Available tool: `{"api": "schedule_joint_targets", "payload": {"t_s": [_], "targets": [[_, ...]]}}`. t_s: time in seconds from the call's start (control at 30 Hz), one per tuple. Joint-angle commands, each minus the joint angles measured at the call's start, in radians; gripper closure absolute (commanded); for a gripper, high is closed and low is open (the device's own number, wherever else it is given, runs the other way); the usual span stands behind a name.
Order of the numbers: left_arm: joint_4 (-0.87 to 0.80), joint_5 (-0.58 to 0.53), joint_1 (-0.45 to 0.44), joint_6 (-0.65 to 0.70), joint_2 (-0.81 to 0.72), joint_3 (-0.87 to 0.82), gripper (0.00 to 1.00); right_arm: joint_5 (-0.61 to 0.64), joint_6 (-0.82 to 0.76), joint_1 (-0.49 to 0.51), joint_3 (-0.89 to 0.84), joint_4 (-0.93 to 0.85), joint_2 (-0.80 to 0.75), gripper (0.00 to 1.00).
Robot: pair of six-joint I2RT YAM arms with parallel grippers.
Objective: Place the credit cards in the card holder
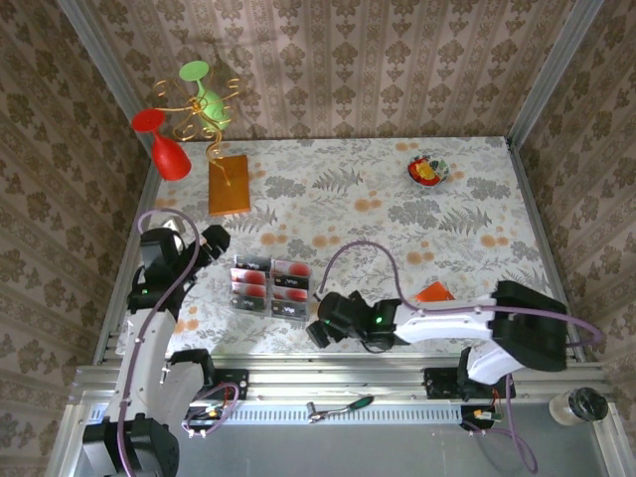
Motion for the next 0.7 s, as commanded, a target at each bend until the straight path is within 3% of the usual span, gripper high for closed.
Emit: {"api": "schedule_joint_targets", "payload": {"t_s": [0.0,0.3,0.67], "targets": [[0.034,0.043,-0.024,-0.039,0.023,-0.044,0.00,0.120,0.053,0.039,0.064,0.000,0.067,0.00],[0.105,-0.039,-0.151,-0.038,0.090,-0.069,0.00,0.155,0.050,0.040,0.083,0.036,0.126,0.00],[0.173,-0.113,-0.221,-0.042,0.131,-0.101,0.00,0.147,0.056,0.019,0.079,0.082,0.167,0.00]]}}
